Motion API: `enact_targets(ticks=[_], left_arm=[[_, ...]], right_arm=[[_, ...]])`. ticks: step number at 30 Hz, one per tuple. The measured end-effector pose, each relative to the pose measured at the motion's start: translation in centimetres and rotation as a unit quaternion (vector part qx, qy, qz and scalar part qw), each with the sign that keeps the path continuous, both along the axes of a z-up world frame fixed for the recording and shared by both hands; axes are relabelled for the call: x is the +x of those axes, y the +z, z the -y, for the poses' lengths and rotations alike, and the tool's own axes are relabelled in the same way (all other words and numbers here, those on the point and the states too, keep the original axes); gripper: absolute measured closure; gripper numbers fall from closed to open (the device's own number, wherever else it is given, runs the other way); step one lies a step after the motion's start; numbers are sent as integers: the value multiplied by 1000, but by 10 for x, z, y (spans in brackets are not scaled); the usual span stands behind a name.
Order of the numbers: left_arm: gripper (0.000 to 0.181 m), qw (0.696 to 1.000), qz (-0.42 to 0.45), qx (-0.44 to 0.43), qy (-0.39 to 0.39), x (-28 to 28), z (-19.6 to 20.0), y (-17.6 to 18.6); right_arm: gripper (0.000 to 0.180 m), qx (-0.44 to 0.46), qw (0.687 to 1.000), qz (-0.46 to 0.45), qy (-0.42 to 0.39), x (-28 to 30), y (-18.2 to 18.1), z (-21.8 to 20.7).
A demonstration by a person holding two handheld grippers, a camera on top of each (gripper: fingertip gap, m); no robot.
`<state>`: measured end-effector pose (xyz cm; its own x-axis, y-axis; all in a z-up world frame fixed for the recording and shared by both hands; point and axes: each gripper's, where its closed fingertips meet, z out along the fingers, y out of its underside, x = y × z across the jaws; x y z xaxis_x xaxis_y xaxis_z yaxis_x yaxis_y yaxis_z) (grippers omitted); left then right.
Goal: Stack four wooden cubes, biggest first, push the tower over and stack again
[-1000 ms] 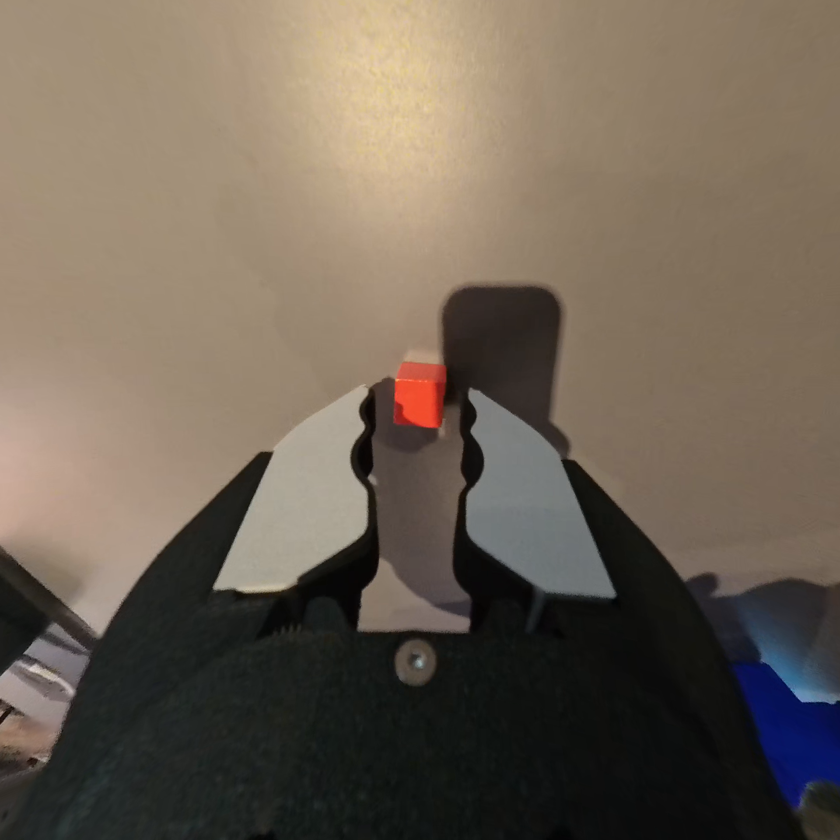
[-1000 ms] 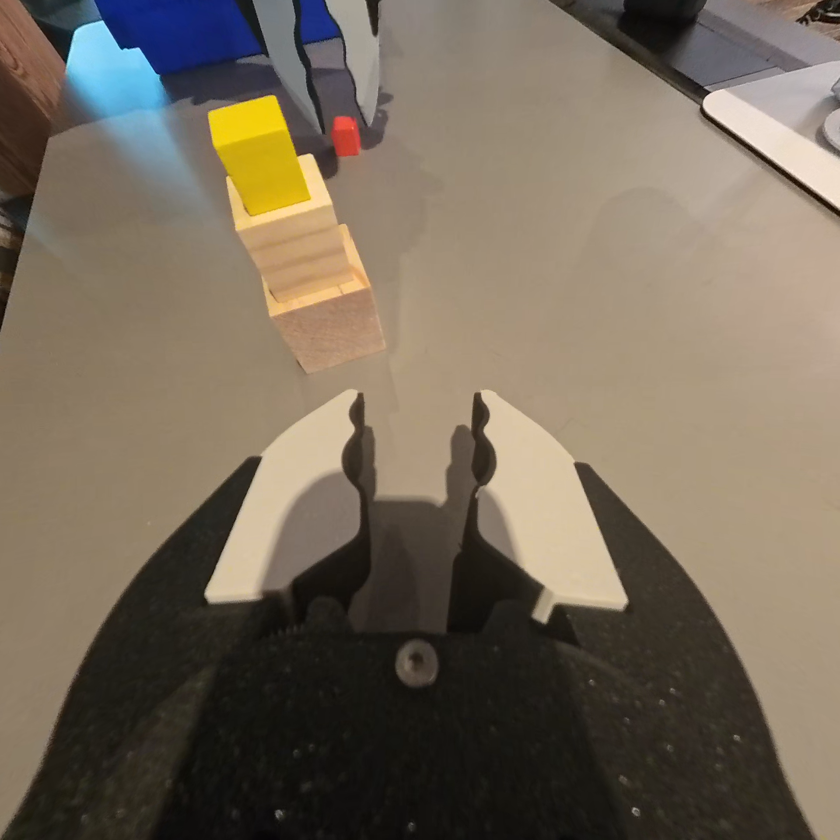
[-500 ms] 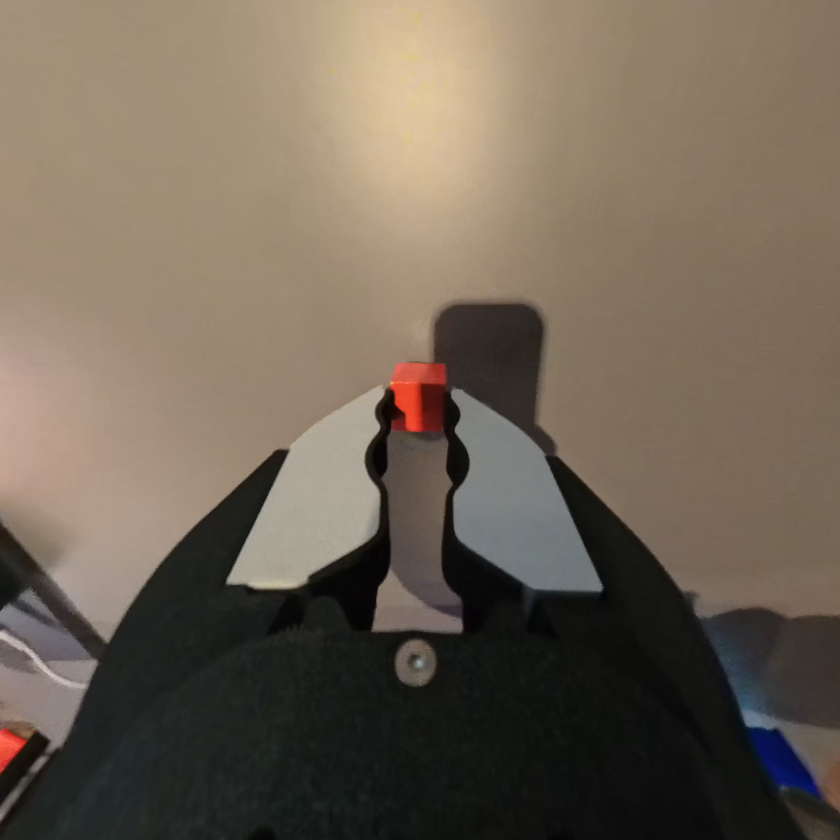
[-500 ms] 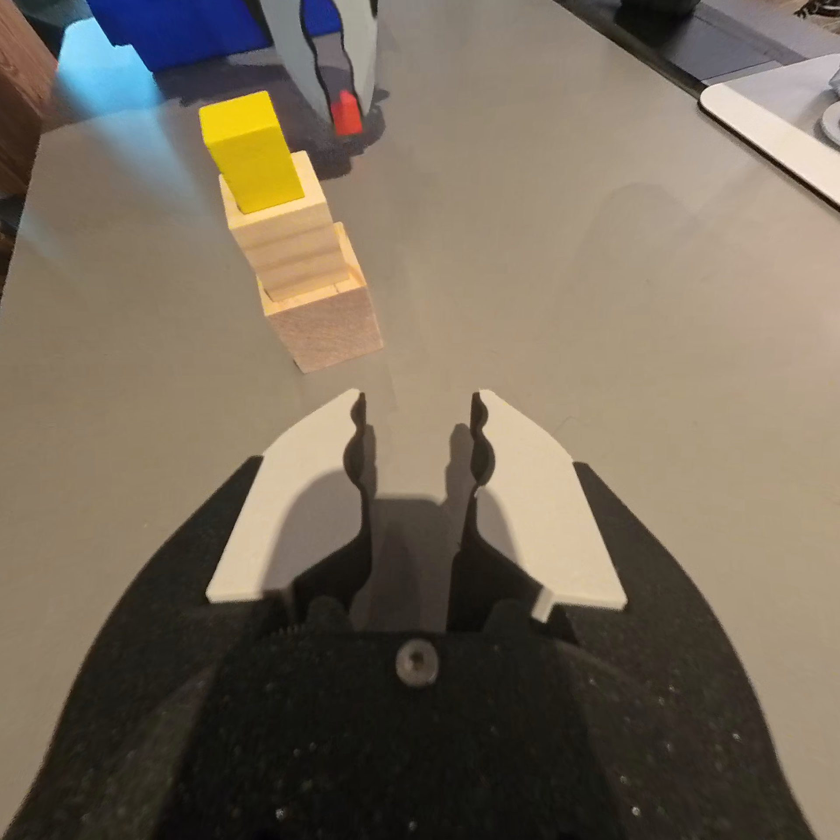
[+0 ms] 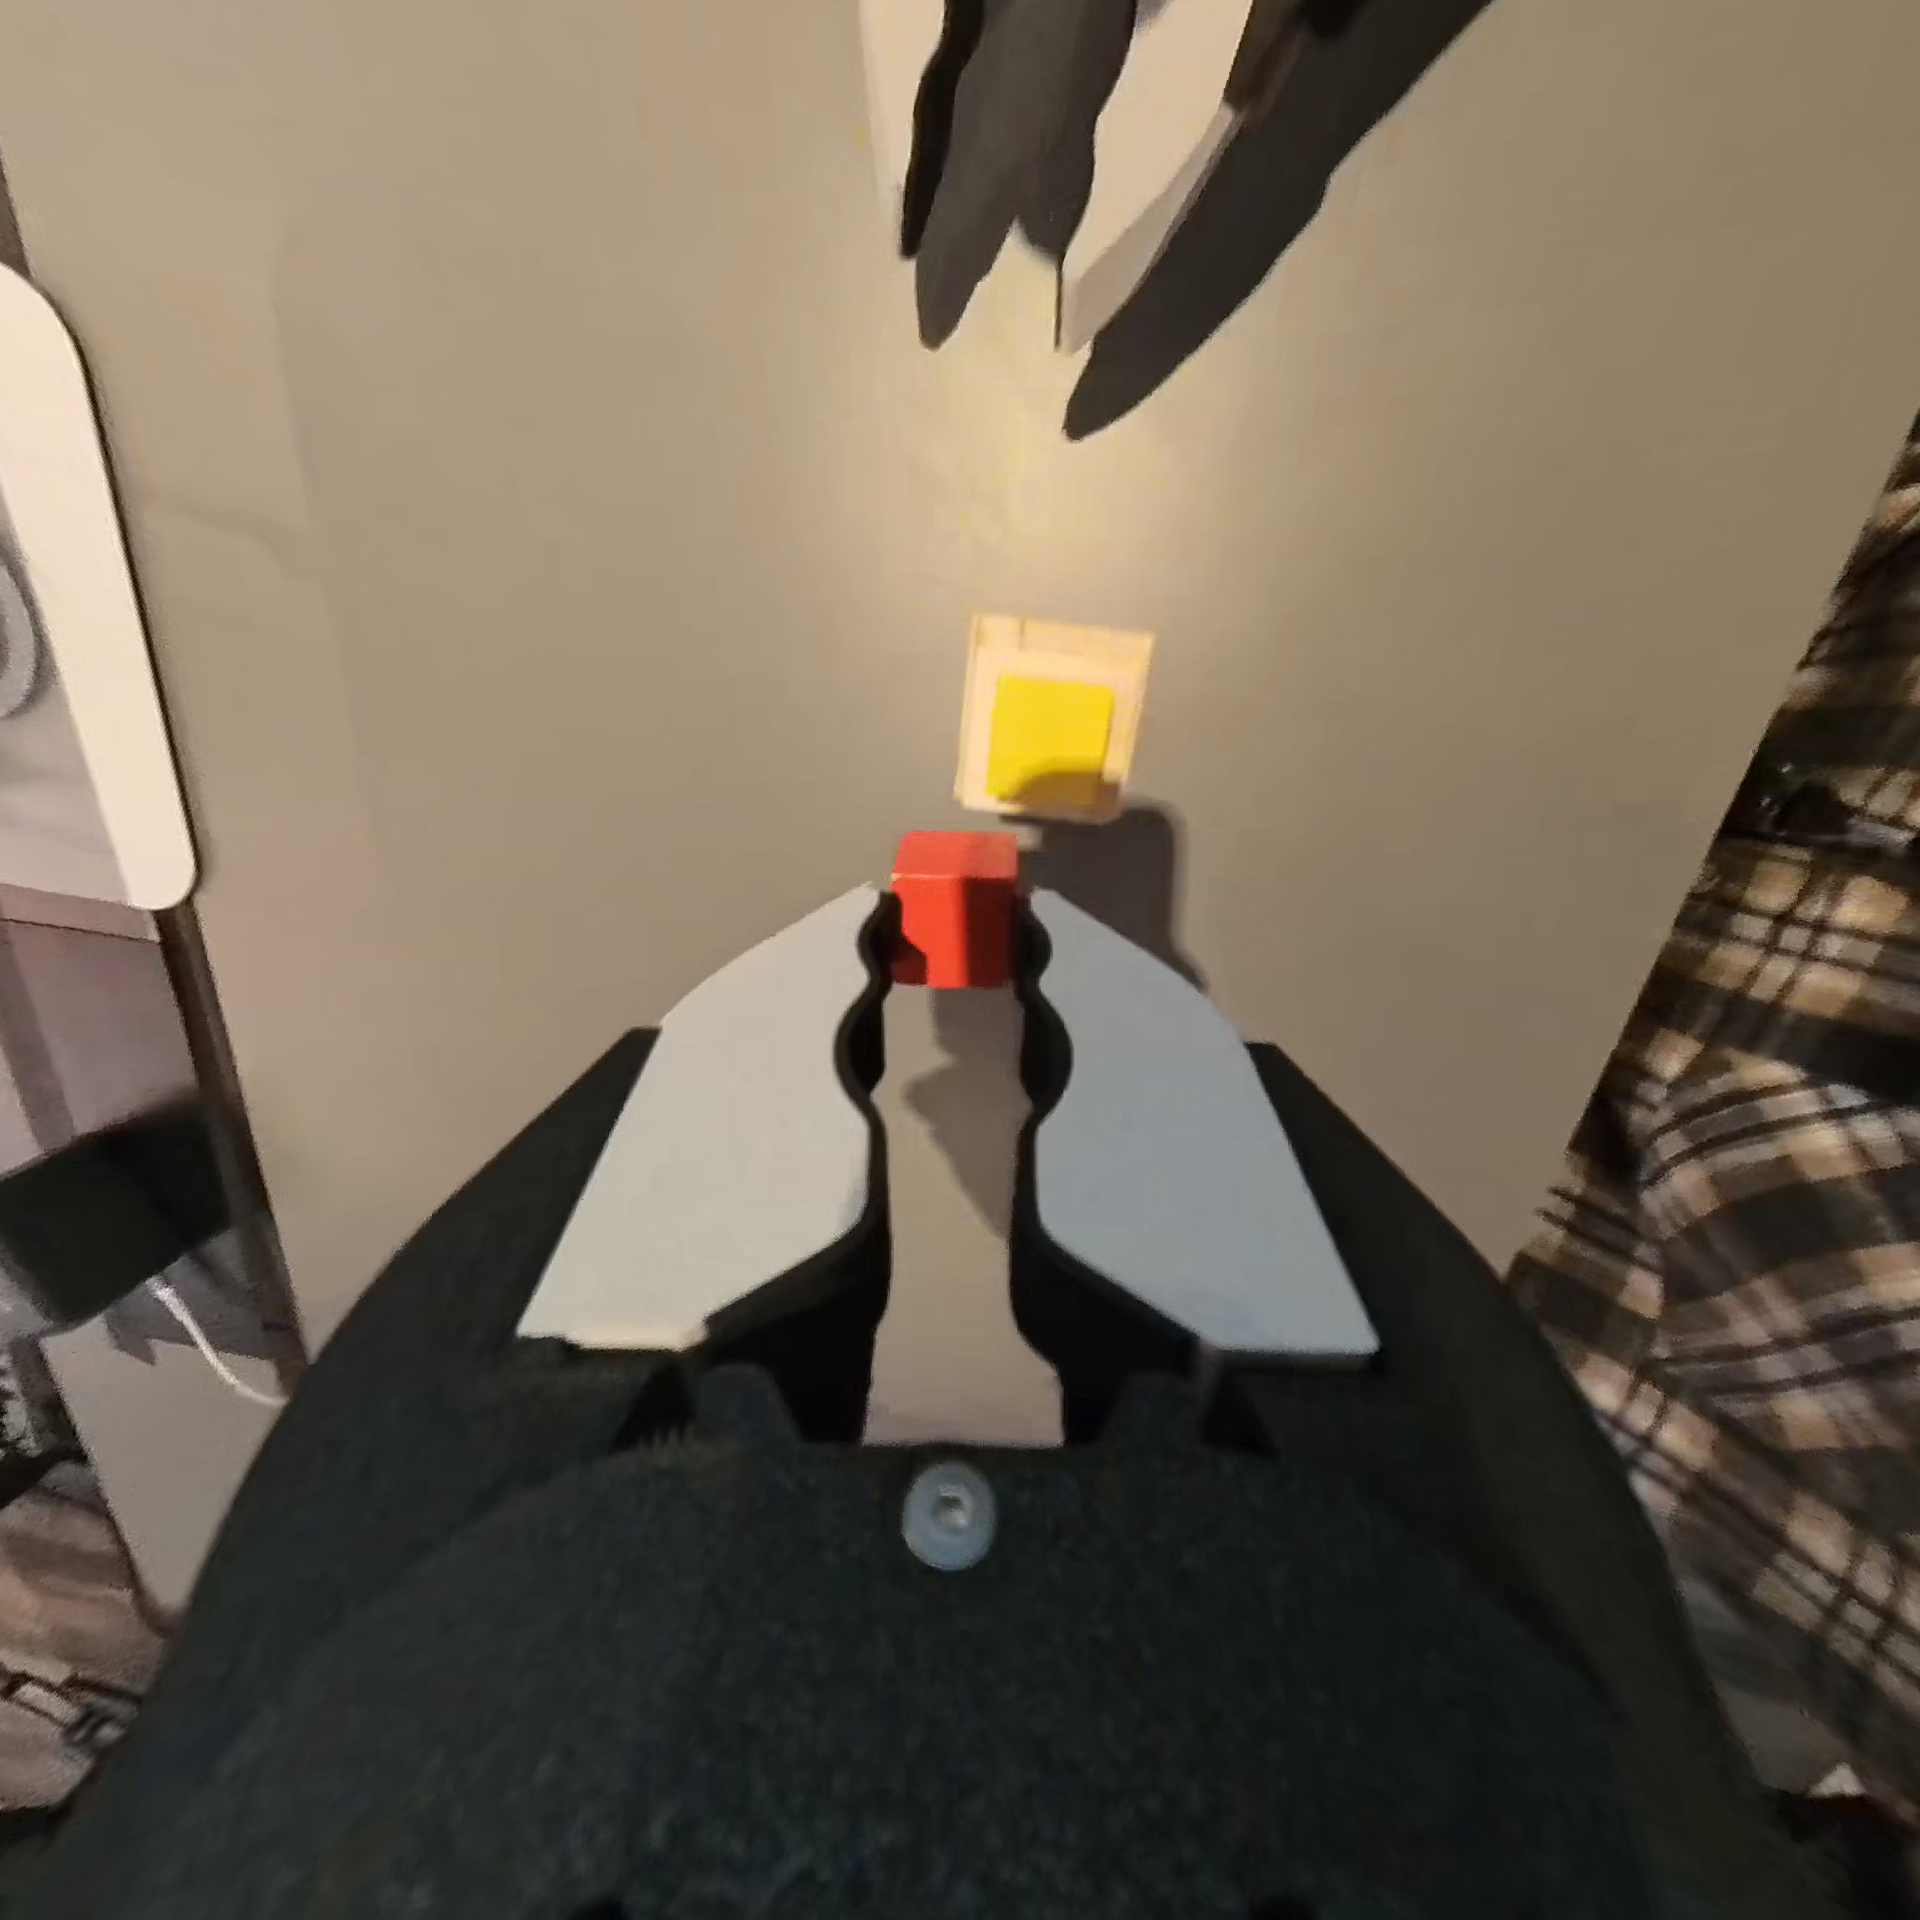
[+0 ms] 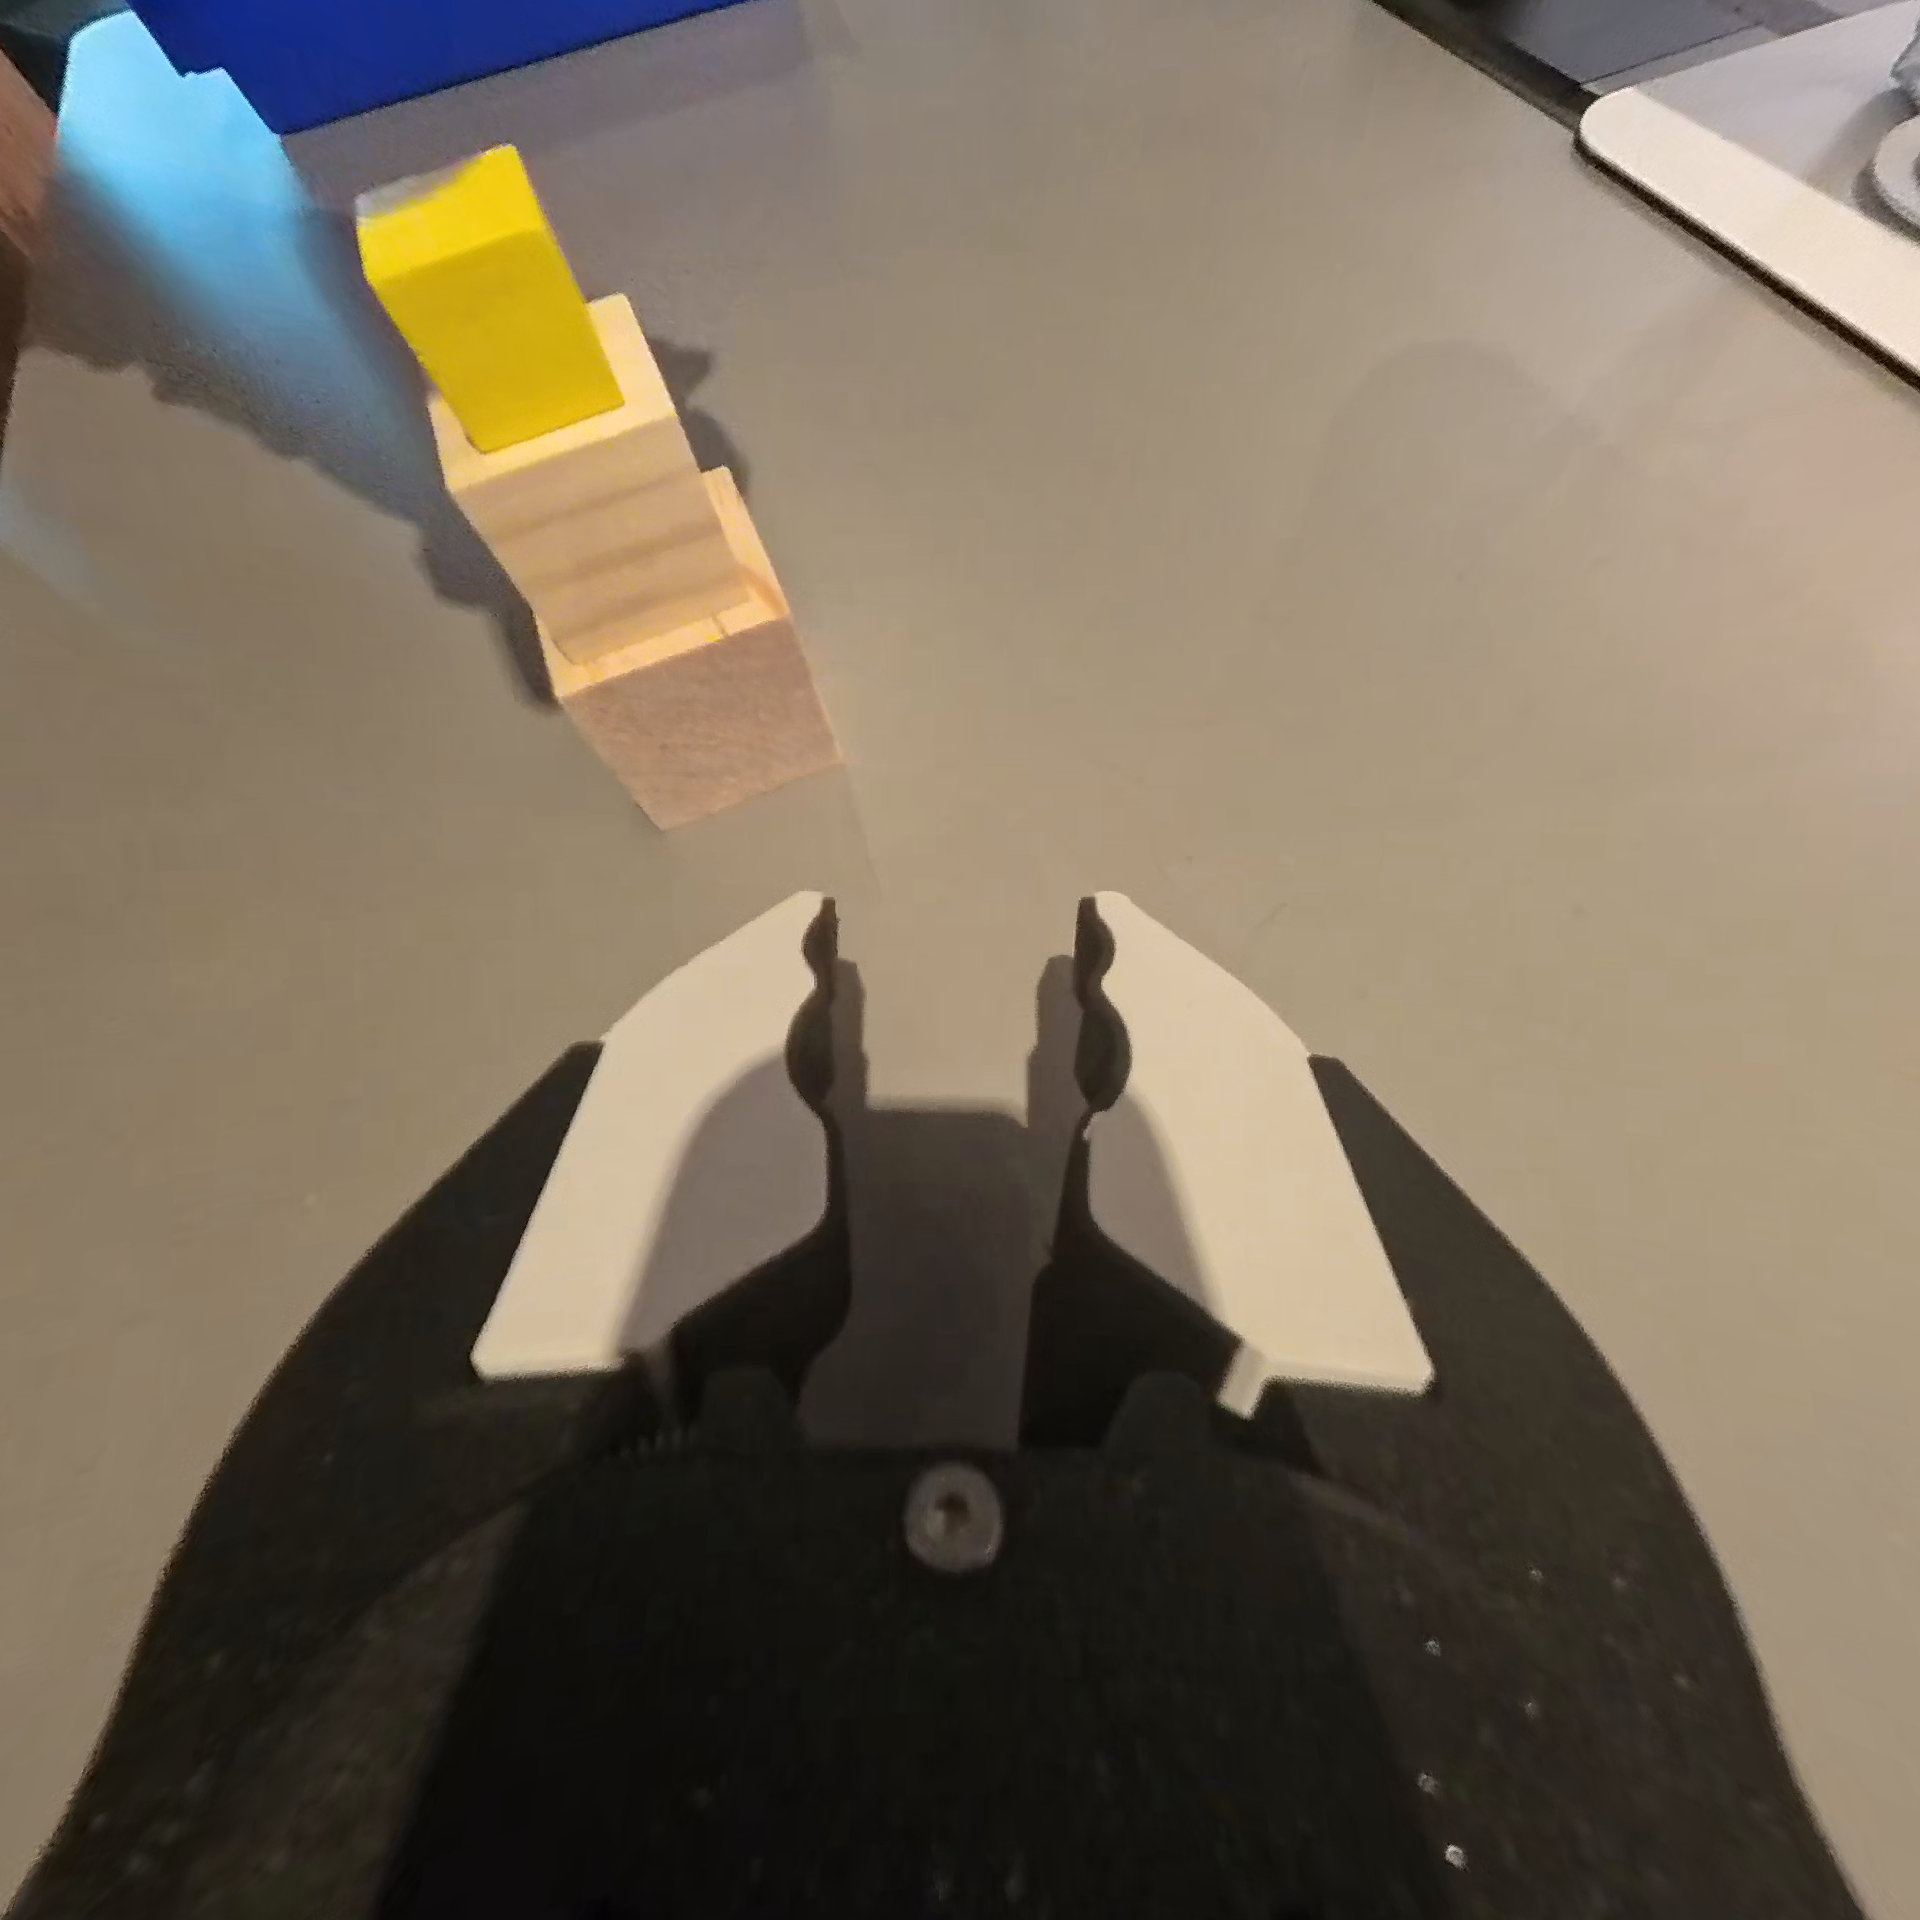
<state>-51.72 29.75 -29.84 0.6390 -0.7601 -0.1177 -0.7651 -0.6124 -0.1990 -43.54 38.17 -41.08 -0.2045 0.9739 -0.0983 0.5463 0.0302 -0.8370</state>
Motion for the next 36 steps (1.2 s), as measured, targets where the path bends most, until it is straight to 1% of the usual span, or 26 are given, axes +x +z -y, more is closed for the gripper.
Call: enact_targets(ticks=[1, 7, 15, 24, 36], left_arm=[[160, 1000, 4, -5, 5, 5, -2, -1], [159, 999, 27, -30, 18, 20, -5, -12], [159, 999, 5, -43, 12, 20, -6, -20], [159, 998, -25, -57, -18, 19, -2, -28], [159, 997, -22, -67, -23, 21, -2, -31]], right_arm=[[137, -1, 1000, -1, -1, 0, 1, 0], [137, 0, 1000, -3, -1, 1, 3, 0], [137, 2, 1000, -2, 5, 0, 4, 3], [137, 1, 1000, -2, 6, 0, 4, 4], [137, -2, 1000, 1, 9, 0, 3, 5]])
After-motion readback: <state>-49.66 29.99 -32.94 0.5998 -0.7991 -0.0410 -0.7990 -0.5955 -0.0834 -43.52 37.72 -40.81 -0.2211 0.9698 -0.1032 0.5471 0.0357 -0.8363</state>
